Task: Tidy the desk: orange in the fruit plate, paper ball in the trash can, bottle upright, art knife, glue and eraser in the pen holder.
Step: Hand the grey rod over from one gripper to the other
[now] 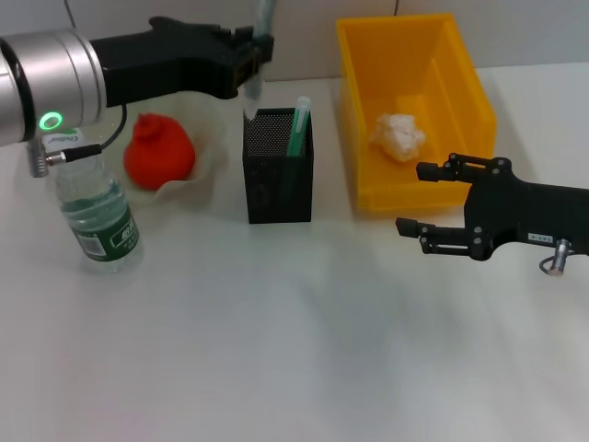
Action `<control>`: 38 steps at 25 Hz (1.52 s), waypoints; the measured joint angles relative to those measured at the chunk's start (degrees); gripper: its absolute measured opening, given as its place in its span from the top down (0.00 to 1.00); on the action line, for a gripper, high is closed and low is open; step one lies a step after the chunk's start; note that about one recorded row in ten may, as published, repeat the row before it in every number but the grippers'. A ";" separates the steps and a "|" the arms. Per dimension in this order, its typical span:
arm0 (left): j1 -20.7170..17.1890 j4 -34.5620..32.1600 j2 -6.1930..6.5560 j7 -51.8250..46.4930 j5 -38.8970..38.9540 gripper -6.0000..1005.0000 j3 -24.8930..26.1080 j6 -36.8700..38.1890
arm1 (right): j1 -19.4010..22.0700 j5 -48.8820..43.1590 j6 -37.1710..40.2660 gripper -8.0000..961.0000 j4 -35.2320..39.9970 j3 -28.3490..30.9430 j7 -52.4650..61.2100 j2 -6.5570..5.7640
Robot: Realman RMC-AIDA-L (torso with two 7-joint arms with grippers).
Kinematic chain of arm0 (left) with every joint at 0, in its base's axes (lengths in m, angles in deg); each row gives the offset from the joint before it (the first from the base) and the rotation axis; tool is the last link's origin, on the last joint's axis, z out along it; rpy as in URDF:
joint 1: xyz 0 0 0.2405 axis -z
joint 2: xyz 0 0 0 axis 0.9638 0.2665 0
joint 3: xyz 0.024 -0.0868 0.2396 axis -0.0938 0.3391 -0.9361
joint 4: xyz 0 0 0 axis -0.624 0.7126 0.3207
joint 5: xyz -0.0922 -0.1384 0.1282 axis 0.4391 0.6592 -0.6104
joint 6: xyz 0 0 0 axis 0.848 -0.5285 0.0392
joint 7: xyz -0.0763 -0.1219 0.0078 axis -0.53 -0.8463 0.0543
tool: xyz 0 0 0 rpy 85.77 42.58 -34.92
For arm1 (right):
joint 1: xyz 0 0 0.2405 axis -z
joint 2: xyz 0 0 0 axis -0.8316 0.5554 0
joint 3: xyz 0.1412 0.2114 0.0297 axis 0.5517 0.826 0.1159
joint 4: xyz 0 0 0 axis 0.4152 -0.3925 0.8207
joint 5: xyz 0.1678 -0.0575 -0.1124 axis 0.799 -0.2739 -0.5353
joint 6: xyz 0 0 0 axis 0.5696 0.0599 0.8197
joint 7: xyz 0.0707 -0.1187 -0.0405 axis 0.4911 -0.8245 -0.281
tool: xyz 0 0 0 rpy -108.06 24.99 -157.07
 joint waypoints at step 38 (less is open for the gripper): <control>4.27 37.36 -0.58 42.07 57.01 0.85 -2.83 10.51 | -0.52 16.79 1.42 0.21 -2.77 1.67 -10.60 0.18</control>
